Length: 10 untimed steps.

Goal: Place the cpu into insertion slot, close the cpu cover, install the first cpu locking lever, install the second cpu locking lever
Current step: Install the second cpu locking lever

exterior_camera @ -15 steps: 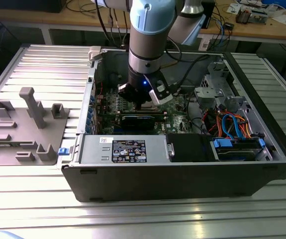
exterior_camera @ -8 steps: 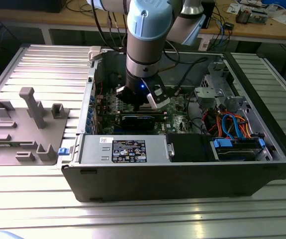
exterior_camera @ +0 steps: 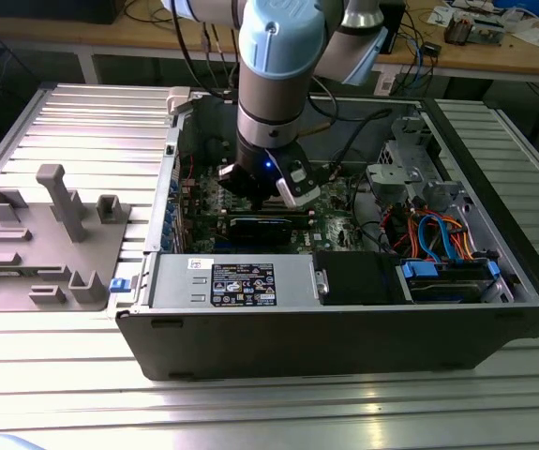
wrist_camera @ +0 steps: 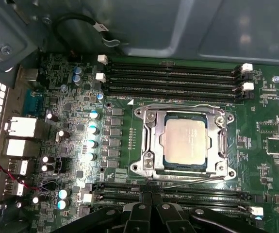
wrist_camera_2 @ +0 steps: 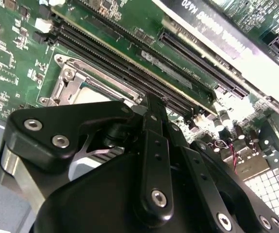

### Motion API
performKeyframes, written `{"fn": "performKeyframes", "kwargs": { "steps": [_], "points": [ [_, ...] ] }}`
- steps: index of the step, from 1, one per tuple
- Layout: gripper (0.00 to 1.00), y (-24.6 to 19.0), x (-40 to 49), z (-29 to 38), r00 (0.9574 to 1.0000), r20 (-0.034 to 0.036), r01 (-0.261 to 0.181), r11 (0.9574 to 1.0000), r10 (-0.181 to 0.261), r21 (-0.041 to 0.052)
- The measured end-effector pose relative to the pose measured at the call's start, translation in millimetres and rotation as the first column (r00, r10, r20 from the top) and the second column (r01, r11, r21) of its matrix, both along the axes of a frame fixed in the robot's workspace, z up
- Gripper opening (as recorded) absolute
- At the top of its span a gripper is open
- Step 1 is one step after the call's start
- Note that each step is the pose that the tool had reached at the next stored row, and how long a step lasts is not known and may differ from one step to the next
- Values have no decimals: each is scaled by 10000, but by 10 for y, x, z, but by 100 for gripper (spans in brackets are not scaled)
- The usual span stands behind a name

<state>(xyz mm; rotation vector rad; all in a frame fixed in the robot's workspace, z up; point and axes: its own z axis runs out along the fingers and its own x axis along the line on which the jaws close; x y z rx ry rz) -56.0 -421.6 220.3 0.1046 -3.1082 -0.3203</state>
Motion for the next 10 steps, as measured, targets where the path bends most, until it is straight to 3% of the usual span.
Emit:
{"fn": "performKeyframes", "kwargs": {
  "steps": [6, 10],
  "points": [
    [11, 0, -69, -50, 10000, 1, 0, 10000, 0, 59],
    [11, 14, -71, -107, 10000, 0, 22, 10000, -22, 97]
  ]
}}
